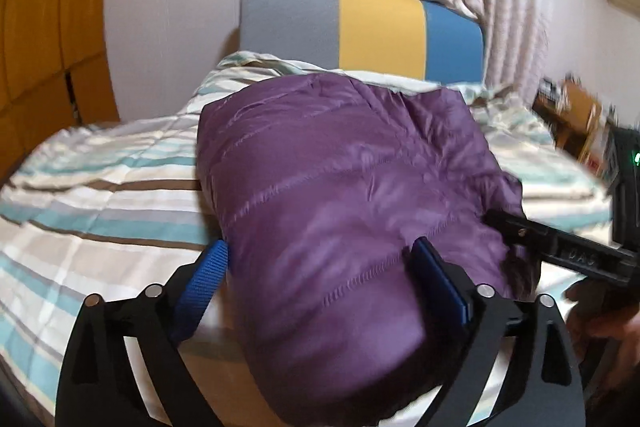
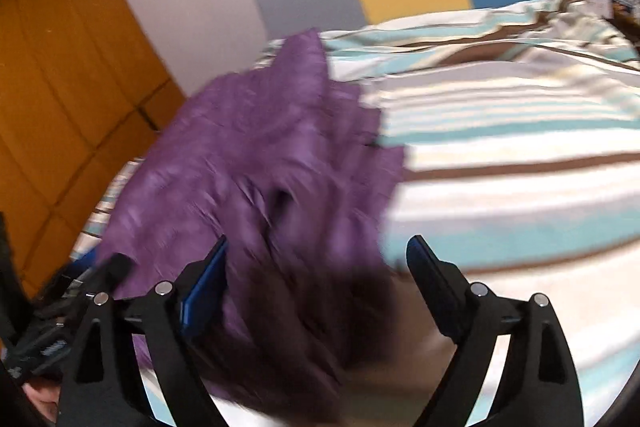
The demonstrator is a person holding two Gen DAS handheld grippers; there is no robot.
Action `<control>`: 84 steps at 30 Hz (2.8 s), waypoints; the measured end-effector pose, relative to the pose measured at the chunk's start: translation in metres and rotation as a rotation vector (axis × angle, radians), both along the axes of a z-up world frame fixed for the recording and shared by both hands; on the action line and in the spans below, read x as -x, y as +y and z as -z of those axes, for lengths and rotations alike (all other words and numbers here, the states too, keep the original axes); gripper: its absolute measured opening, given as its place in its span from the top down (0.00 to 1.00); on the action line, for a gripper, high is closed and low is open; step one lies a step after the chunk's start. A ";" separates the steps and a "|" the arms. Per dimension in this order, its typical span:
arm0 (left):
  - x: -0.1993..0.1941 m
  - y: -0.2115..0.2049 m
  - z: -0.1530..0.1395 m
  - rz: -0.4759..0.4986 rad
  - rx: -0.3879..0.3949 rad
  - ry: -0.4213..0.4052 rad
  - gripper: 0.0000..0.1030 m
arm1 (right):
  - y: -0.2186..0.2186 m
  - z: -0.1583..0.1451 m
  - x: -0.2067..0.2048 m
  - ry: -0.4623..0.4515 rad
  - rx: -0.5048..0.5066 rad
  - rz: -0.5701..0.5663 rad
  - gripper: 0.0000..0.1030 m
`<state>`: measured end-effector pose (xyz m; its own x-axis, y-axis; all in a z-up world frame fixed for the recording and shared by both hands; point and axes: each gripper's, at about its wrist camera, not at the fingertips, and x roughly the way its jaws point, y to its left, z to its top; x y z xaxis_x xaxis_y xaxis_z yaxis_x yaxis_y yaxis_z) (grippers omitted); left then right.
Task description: Fold large clothes
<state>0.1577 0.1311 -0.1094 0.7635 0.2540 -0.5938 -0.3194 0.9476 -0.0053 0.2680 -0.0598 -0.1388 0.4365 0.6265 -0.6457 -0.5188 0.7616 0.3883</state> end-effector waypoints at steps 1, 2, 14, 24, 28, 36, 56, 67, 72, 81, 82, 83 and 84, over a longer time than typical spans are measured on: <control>0.001 -0.005 0.006 0.003 -0.041 0.024 0.10 | -0.003 0.008 0.003 0.022 0.027 0.000 0.15; 0.002 -0.008 0.016 0.005 -0.058 0.046 0.10 | -0.002 0.014 0.004 0.044 0.046 -0.009 0.15; 0.009 0.007 -0.007 -0.031 0.080 0.040 0.10 | -0.020 -0.021 0.022 -0.077 -0.002 0.028 0.16; -0.081 0.046 -0.055 -0.156 0.094 0.020 0.09 | 0.060 -0.074 -0.030 -0.141 0.024 -0.030 0.46; -0.115 0.065 -0.037 -0.211 0.138 0.094 0.09 | 0.087 -0.059 -0.047 -0.097 0.075 -0.023 0.48; -0.130 0.060 0.009 -0.211 0.085 0.167 0.08 | 0.104 -0.002 -0.046 -0.119 0.216 -0.007 0.49; -0.123 0.057 0.013 -0.215 0.087 0.138 0.03 | 0.100 0.013 -0.043 -0.146 0.178 0.007 0.45; -0.050 0.025 -0.006 -0.231 0.089 0.052 0.03 | 0.062 -0.021 0.009 -0.197 0.178 0.011 0.23; -0.012 0.016 -0.012 -0.248 0.142 0.024 0.03 | 0.040 -0.034 0.037 -0.192 0.157 0.002 0.15; 0.041 -0.010 -0.032 -0.236 0.092 0.005 0.03 | -0.001 -0.057 0.088 -0.186 0.104 0.004 0.09; 0.046 -0.012 -0.034 -0.230 0.087 -0.001 0.03 | -0.003 -0.060 0.095 -0.194 0.109 0.004 0.09; 0.051 -0.017 -0.038 -0.221 0.080 -0.007 0.03 | -0.005 -0.062 0.099 -0.198 0.107 0.005 0.09; 0.055 -0.019 -0.040 -0.213 0.077 -0.011 0.03 | -0.009 -0.065 0.105 -0.201 0.098 0.010 0.08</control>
